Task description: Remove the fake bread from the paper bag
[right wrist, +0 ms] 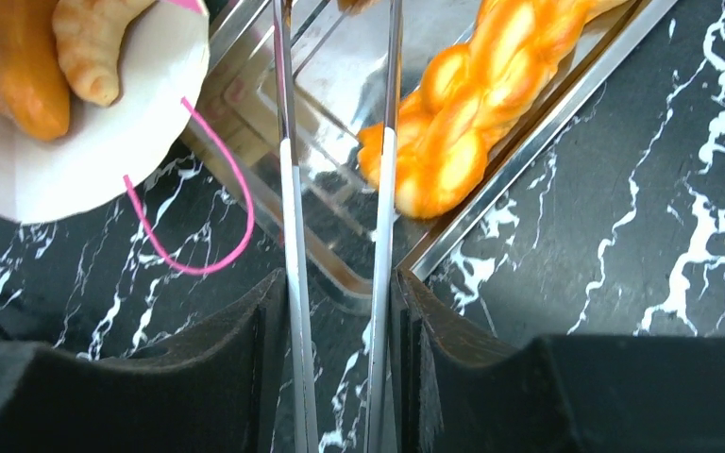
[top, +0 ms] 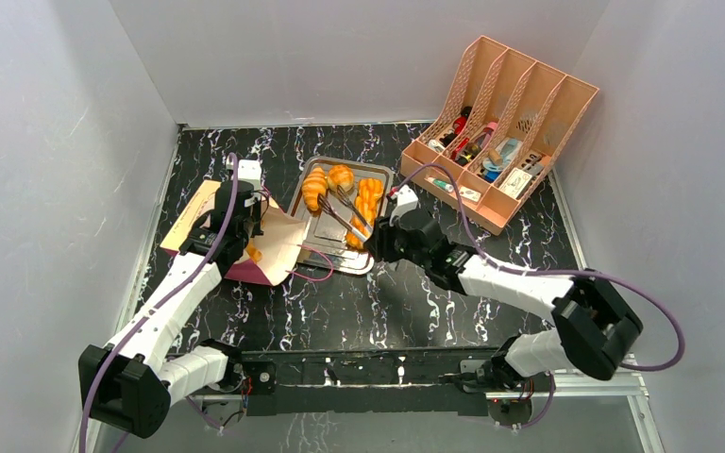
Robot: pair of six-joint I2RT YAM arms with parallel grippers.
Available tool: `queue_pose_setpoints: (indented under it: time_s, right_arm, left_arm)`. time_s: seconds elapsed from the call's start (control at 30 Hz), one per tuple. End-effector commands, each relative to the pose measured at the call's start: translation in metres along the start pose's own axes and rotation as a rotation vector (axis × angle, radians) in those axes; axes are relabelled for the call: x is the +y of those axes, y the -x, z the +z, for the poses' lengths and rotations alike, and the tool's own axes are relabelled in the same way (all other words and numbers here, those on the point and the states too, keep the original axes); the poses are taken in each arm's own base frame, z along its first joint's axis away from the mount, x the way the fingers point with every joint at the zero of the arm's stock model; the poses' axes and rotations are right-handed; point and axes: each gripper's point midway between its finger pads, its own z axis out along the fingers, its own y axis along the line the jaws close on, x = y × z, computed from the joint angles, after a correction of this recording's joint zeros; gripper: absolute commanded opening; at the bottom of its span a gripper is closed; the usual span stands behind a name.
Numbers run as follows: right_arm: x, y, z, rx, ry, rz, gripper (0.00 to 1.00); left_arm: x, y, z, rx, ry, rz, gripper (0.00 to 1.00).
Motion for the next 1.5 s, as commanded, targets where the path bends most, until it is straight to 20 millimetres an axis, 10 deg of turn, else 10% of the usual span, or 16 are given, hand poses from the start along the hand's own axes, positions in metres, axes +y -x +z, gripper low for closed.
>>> queue_pose_setpoints:
  time_s: [0.0,0.47,0.97,1.47]
  right_arm:
    - [0.025,0.024,-0.028,-0.1,0.037,0.001,0.29]
    - [0.096,-0.036,-0.106,-0.052,0.162,-0.042,0.25]
    - [0.123,-0.06,-0.074,0.009,0.193,-0.116,0.26]
    - [0.166,-0.057,-0.058,0.044,0.278,-0.098,0.31]
  left_arm:
    - [0.004,0.01,-0.011,-0.028,-0.008,0.021,0.0]
    - [-0.023,0.001,-0.01,-0.001,-0.18,0.111,0.0]
    - [-0.079,-0.002,-0.041,0.027,-0.562,0.191,0.0]
    - [-0.082,-0.006,-0.056,0.019,-0.601,0.218,0.0]
